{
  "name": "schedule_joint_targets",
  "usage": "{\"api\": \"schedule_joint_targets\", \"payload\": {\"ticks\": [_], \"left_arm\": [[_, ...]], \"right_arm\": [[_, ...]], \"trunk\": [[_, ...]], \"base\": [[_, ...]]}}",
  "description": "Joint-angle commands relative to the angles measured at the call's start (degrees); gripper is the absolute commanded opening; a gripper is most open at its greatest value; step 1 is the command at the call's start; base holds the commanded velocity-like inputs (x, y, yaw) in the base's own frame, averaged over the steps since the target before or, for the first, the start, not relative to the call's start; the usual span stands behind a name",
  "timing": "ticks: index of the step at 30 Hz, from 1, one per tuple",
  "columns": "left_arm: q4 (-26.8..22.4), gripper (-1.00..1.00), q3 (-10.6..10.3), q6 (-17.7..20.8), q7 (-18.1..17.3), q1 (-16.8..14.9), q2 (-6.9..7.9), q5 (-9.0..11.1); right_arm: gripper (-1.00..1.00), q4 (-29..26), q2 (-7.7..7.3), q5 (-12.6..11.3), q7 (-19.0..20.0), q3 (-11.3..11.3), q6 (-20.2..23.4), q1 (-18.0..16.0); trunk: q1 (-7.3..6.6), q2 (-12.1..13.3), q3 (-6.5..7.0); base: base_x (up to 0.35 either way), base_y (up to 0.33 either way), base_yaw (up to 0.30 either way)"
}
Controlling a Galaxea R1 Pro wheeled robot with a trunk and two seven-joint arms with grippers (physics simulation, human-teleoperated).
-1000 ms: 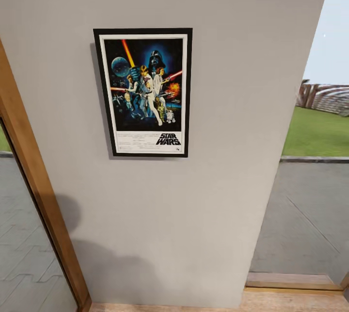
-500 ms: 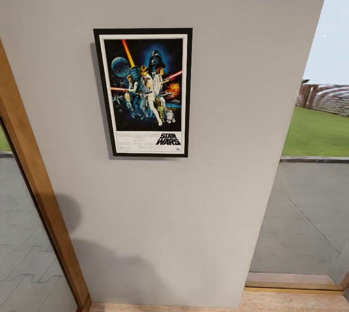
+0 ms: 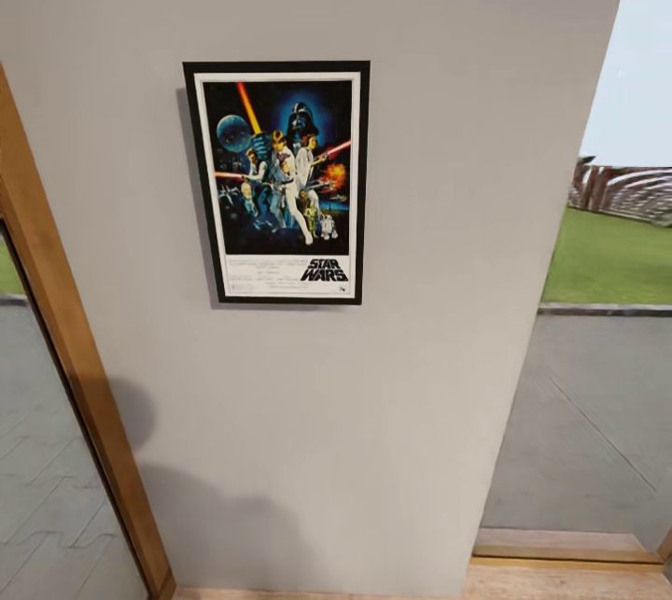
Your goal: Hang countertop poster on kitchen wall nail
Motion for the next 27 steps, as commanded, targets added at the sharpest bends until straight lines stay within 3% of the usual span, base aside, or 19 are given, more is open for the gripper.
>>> {"api": "schedule_joint_targets", "payload": {"ticks": [1, 11, 27], "left_arm": [[0.08, 1.00, 0.45, -0.01, -0.41, 0.03, -0.05, -0.07], [0.13, 1.00, 0.37, -0.07, -0.40, 0.03, -0.07, -0.05], [0.14, 1.00, 0.57, -0.05, -0.36, 0.03, -0.30, -0.05]], "right_arm": [[1.00, 0.28, 0.44, 0.03, -0.17, -0.42, -0.43, -0.01], [1.00, 0.29, 0.75, 0.07, -0.29, -0.35, -0.37, 0.02], [1.00, -0.15, 0.78, -0.49, -0.35, -0.44, -0.45, 0.02]], "trunk": [[0.02, -0.02, 0.09], [0.02, -0.02, 0.86], [0.02, -0.02, 0.93]], "base": [[0.000, 0.000, 0.000], [0.000, 0.000, 0.000], [0.000, 0.000, 0.000]]}}
